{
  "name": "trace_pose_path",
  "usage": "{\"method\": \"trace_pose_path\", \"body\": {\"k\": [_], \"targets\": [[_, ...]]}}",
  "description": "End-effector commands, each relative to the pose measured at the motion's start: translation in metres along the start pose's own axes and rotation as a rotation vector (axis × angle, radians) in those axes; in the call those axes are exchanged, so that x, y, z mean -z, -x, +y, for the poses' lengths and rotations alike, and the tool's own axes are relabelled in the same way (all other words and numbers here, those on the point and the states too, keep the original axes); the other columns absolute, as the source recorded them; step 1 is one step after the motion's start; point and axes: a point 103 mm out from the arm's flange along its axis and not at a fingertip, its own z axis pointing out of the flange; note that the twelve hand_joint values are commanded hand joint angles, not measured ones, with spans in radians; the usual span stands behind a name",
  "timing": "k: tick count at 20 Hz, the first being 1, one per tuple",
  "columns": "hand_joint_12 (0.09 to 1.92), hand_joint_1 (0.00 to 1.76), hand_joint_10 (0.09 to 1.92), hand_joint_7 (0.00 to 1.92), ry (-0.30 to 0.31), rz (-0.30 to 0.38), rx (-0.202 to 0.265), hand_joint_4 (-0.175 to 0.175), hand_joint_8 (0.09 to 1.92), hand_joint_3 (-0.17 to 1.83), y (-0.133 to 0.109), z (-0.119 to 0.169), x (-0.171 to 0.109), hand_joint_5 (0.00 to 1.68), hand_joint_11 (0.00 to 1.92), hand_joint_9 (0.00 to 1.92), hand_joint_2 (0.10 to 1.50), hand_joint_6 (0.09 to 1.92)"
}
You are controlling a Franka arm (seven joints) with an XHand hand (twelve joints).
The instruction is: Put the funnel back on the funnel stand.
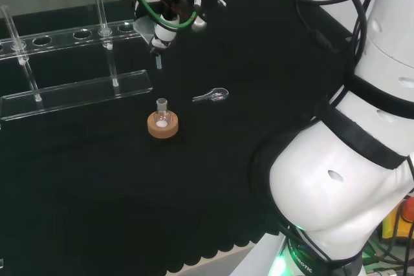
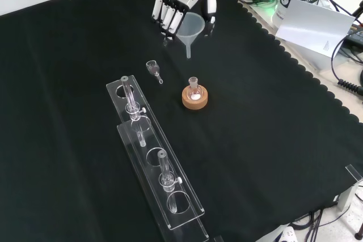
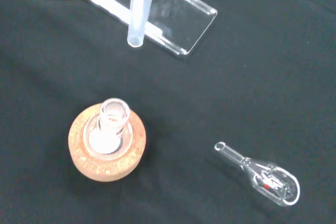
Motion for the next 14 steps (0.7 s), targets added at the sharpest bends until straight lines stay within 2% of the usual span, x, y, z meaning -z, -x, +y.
{"method": "trace_pose_path", "body": {"k": [1,7,14], "targets": [[1.07,0.81,0.31,0.63,0.012,0.000,-0.007,-0.046,0.61,0.43,0.001,0.001,0.018,0.56,0.79,1.02,0.75,0.10],[1.07,0.81,0.31,0.63,0.038,0.022,-0.021,-0.045,0.61,0.43,0.012,0.014,0.038,0.55,0.79,1.02,0.75,0.10],[1.08,0.81,0.30,0.63,0.051,0.050,-0.052,-0.046,0.61,0.43,0.033,0.043,0.055,0.55,0.79,1.02,0.75,0.10]]}}
